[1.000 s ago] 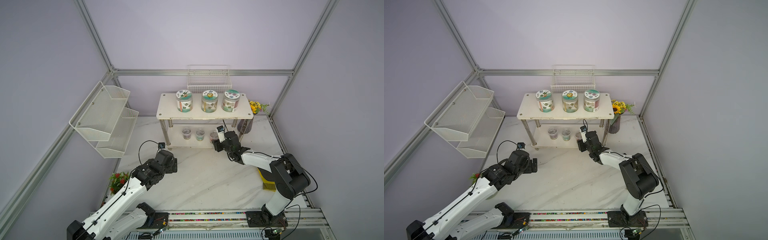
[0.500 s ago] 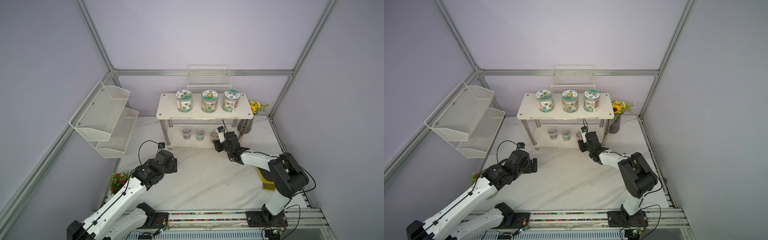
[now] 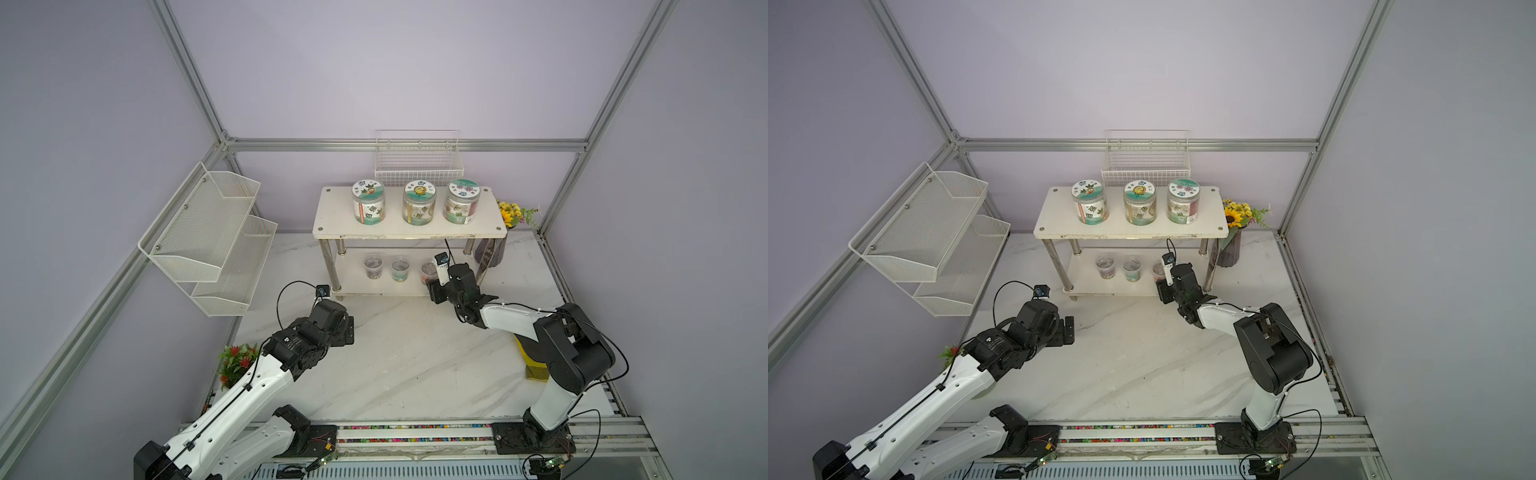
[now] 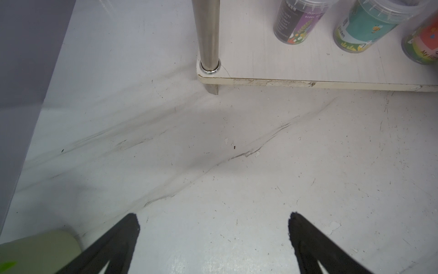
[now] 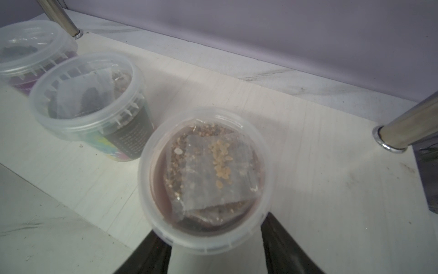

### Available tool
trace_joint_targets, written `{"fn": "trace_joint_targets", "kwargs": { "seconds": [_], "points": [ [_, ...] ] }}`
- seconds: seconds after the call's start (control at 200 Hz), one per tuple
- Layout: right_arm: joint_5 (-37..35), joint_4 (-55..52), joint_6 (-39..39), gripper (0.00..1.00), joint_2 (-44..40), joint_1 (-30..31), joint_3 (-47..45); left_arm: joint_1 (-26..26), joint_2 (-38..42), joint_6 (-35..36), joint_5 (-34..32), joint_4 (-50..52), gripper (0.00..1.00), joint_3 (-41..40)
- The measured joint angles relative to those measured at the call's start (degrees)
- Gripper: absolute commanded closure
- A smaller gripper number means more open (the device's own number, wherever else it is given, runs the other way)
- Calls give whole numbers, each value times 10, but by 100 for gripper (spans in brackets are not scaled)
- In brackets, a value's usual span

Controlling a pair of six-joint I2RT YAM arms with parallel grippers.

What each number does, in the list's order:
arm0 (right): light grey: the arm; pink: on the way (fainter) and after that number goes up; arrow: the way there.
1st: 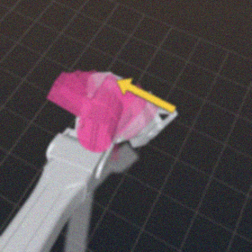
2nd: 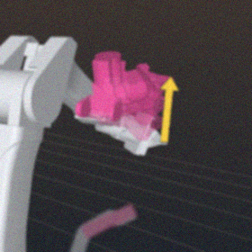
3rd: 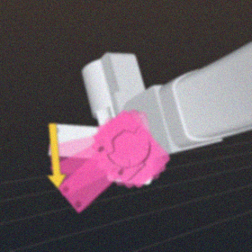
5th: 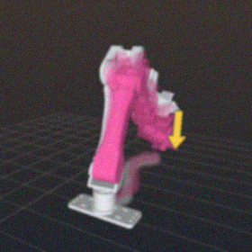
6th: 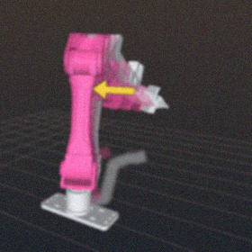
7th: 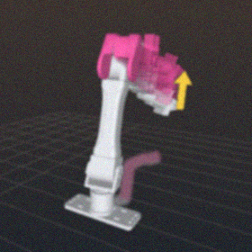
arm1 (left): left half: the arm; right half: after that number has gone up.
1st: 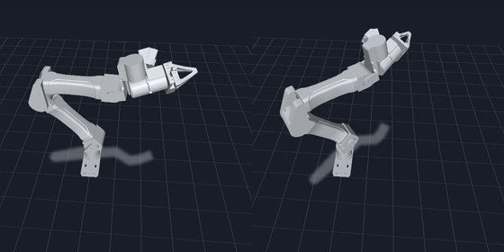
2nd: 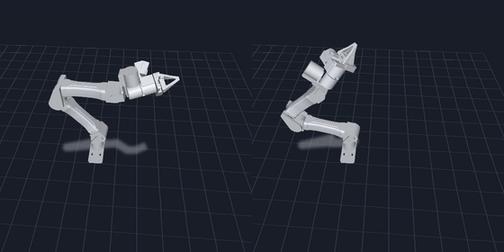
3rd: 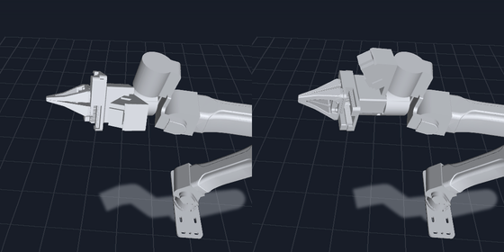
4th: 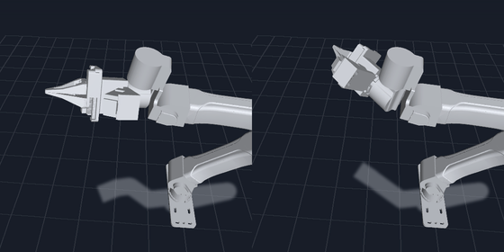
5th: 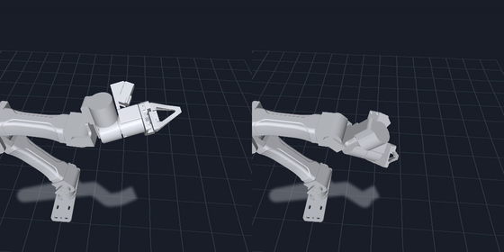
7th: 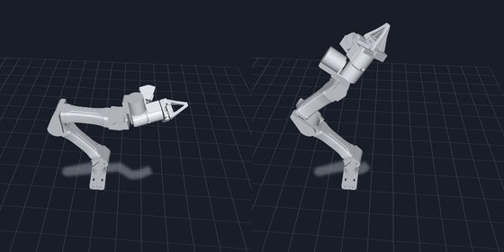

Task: Place the seed container on the shelf
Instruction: Place the seed jar on the shelf.

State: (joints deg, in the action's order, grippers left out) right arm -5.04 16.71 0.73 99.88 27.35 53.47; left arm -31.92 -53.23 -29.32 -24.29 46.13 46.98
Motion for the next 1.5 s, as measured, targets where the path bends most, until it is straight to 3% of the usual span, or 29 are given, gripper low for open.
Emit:
{"fn": "trace_joint_targets", "kwargs": {
  "seconds": [1.5],
  "points": [
    [13, -2, 0, 41, 30, -1, 49, 4, 6, 0, 0, 0, 0, 0]
  ]
}}
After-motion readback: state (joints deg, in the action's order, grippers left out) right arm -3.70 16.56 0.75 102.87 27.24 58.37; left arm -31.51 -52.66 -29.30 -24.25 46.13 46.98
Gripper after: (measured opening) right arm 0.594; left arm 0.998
